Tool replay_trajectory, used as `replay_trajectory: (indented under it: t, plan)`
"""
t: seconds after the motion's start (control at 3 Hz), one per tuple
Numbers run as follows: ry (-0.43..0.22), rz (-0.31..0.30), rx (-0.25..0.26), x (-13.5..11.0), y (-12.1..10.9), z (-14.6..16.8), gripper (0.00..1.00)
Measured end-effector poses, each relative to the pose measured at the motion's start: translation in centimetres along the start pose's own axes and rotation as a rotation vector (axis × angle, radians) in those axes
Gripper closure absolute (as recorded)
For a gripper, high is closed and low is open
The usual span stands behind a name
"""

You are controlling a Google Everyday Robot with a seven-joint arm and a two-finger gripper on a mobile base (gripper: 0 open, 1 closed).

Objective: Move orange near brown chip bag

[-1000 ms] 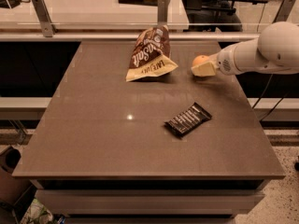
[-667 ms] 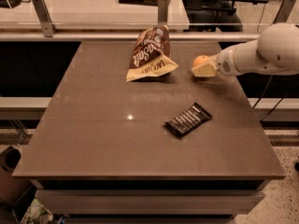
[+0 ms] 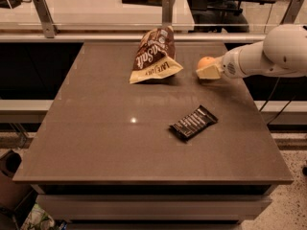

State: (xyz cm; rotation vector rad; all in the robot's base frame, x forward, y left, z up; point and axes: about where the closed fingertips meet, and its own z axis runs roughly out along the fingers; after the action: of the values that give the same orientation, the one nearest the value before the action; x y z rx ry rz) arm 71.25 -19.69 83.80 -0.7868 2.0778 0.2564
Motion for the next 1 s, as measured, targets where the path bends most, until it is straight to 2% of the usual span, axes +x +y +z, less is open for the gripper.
replay_trajectory:
  t: [0.67,1.0]
  plan:
    - [0.001,-0.001,-0.004,-0.04,0.18,0.18,0.13]
    - [0.002,-0.002,-0.008,-0.06,0.36,0.39,0.0]
